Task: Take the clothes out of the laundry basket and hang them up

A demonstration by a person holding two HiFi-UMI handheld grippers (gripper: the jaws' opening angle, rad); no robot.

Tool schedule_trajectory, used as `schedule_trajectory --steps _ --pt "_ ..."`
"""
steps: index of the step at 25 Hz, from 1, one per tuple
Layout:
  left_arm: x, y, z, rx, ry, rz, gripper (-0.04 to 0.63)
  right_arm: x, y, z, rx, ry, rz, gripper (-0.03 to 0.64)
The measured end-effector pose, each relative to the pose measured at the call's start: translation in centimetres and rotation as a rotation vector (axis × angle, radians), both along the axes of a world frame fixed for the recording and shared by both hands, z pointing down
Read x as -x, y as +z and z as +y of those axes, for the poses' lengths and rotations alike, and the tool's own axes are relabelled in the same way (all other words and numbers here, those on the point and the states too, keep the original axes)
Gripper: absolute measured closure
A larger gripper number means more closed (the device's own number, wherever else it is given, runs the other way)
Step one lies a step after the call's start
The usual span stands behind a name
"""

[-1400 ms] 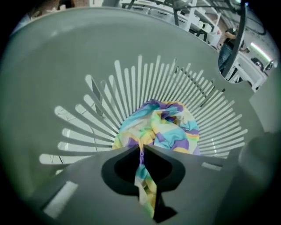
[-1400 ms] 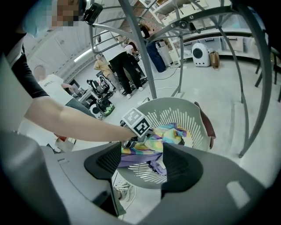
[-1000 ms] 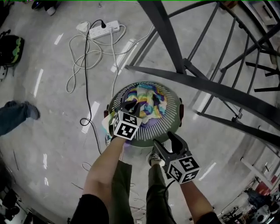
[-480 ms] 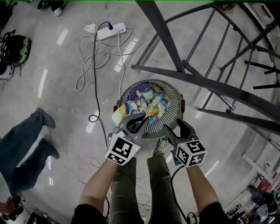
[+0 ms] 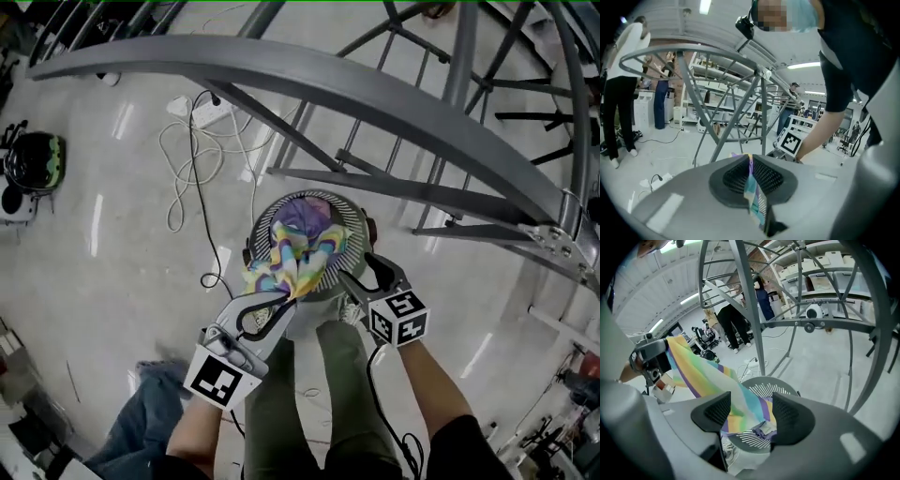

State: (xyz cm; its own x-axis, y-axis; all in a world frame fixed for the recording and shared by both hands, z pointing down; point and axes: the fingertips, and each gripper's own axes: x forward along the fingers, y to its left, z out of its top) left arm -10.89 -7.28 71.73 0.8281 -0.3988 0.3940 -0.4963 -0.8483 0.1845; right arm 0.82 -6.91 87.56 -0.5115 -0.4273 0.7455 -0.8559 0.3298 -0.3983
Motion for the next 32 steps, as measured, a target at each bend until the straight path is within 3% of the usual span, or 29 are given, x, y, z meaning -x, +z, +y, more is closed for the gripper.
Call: schedule_trajectory --steps 7,12,14,18,21,26,29,32 --pt "-0.2 -5.8 0.8 -0.041 0.169 -0.015 0.572 2.8 -3.8 -0.9 -0.168 -0.146 -0.014 0.336" --pt "-0.3 -8.2 1.4 -0.036 0.192 -0.003 0.572 7.0 -6.7 -1.0 -0.274 -0.347 -0.068 0.347" --pt "-0.3 -8.6 1.6 -0.026 0.193 0.005 0.572 8.5 -7.4 -0.6 -0.295 -0.41 -0.088 0.398" --pt "-0.3 -9.0 1.9 -0.013 0.187 0.009 0.572 10.6 -8.5 0.1 -0.316 -0.491 -0.112 0.6" --pt "0.0 -8.9 2.2 -0.017 0.174 -0.007 0.572 10.5 -8.9 0.2 -0.304 -0.458 -0.106 0.603" --pt "0.7 -8.8 4.1 0.042 0.127 -0.003 0.571 7.6 -12.3 -0.7 -0.325 -0.278 -0.1 0.603" --pt "0.8 -7.9 5.5 0.126 0.096 -0.013 0.571 6.1 -14.8 -1.1 -0.326 -0.165 -0.163 0.603" --pt "0.1 -8.0 6.9 0.134 0.123 -0.022 0.571 5.5 -19.0 -1.4 -0.342 -0.078 -0.271 0.603"
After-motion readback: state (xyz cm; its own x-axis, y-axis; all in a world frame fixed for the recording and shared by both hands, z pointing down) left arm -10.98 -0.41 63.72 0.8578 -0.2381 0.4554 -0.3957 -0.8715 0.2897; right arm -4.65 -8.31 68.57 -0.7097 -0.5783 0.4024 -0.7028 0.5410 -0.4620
